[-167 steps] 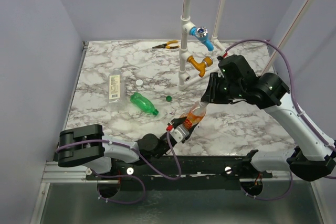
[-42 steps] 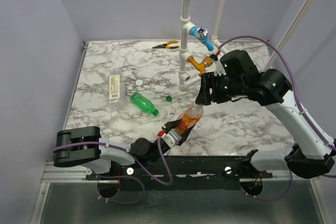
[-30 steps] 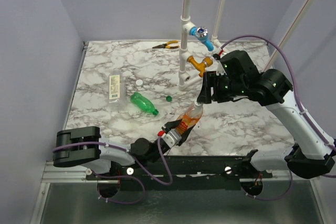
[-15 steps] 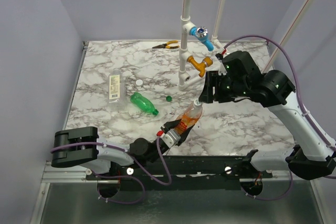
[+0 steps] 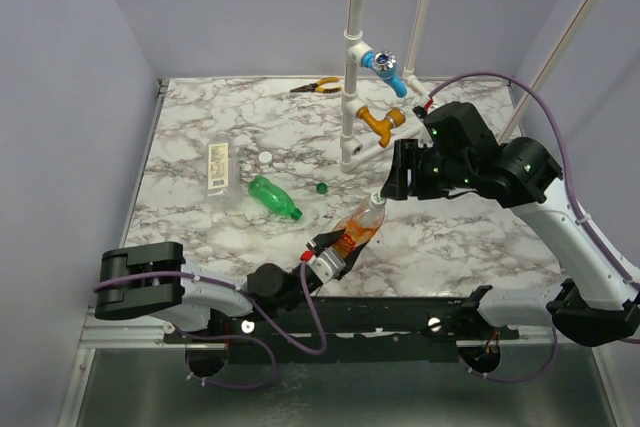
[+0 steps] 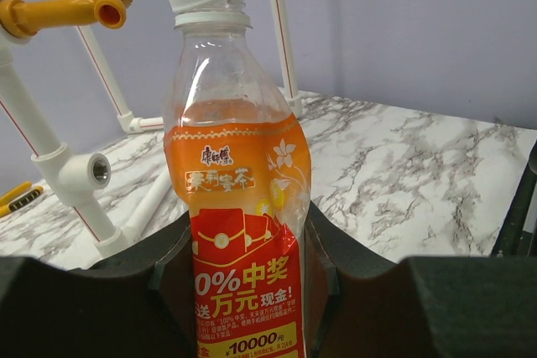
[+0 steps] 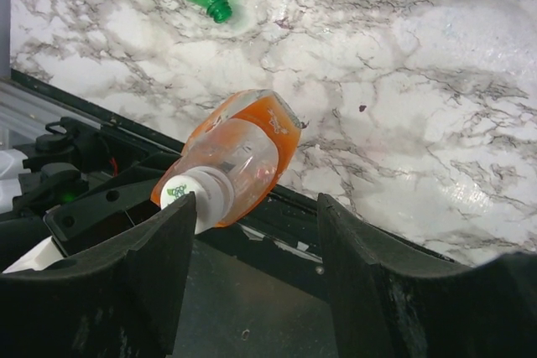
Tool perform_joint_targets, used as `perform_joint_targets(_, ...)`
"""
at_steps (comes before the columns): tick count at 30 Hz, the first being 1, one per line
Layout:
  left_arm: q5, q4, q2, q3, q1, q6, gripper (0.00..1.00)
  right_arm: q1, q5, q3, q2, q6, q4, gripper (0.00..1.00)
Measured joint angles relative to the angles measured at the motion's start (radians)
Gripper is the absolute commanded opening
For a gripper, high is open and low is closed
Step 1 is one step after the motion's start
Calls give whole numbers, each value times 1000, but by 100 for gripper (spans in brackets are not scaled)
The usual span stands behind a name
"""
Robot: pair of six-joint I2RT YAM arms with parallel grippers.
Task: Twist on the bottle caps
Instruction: Screw the bottle cap onto the plastic bottle.
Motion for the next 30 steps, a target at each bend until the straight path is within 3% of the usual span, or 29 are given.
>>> perform_joint_targets(21,-4,22,-14,-2,-1,5,0,0,-10,101,20,6,-1,60)
perform_joint_targets(30,23,17,-11,-2,-1,-20,0,0,-147,79,27,-77,22,59)
